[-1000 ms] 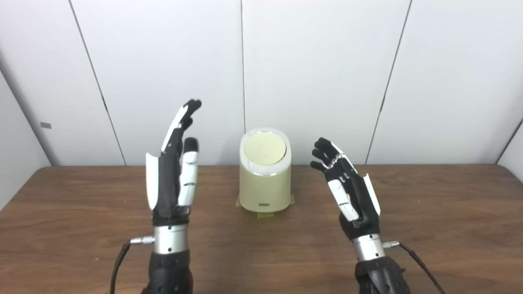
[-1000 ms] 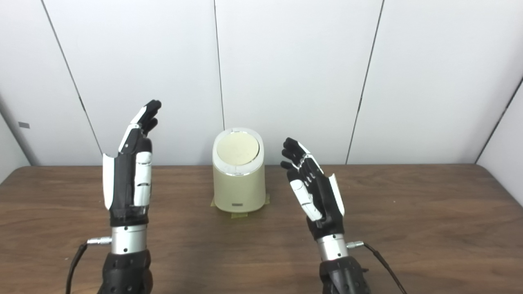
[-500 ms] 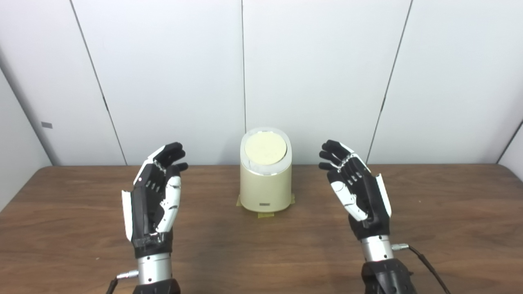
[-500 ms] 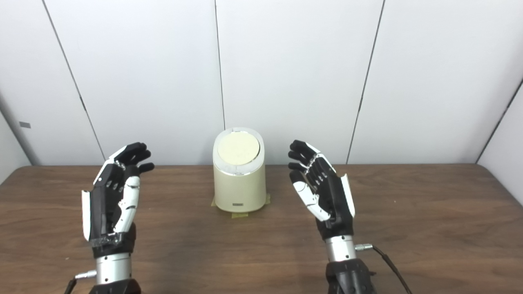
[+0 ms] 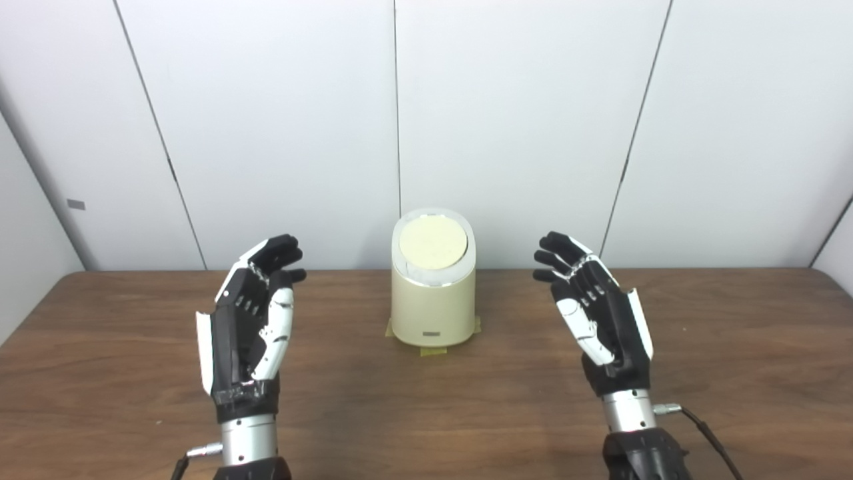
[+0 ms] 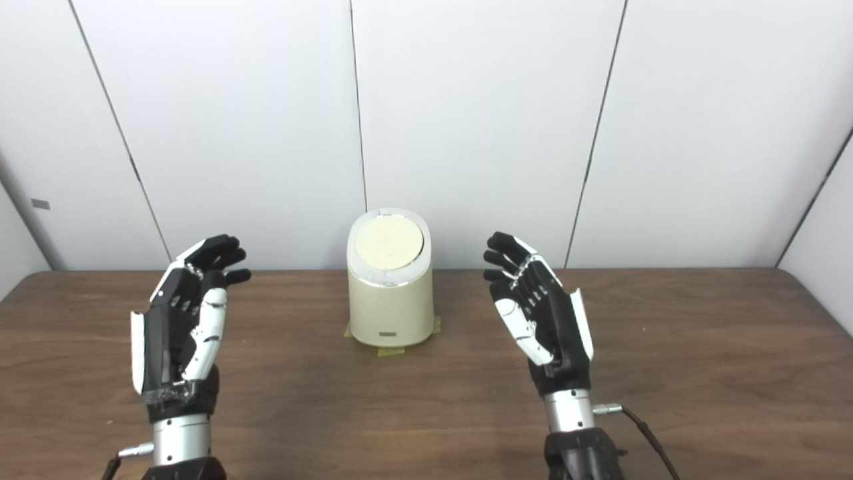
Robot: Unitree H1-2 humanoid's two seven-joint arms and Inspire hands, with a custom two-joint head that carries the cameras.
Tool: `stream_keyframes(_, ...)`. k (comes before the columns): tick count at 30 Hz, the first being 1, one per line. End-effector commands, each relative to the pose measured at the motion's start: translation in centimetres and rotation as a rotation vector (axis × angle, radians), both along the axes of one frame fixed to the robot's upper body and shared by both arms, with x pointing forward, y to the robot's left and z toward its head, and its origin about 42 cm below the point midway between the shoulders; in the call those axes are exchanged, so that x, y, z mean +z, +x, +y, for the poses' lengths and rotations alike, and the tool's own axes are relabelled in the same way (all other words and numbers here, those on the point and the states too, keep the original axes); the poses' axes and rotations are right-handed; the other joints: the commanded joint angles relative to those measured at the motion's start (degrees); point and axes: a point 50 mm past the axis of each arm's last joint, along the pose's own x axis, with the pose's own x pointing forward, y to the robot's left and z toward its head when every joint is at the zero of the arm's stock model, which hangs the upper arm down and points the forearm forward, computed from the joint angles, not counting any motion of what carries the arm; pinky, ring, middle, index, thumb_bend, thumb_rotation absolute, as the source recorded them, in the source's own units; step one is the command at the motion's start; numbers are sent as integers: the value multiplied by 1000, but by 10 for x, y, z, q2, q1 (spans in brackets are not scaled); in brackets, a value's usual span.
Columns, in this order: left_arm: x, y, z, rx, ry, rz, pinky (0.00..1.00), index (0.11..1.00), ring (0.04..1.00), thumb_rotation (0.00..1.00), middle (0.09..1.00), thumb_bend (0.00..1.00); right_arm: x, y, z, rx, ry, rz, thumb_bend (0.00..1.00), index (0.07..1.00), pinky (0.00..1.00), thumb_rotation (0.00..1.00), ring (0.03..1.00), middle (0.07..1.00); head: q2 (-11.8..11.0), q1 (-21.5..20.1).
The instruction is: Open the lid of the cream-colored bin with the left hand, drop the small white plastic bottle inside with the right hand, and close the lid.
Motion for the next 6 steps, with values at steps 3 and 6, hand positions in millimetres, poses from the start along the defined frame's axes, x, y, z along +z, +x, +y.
stream_keyframes(3,10,1,-8,-19,12,-31,672,737,752,457,760,247,17,5,4,0,29,-89,310,776,684,565,768,791,-1,5)
stream_keyframes(6,9,-1,-13,-32,6,-16,679,734,750,445,759,247,14,4,7,0,51,-79,313,769,683,550,764,786,-3,5)
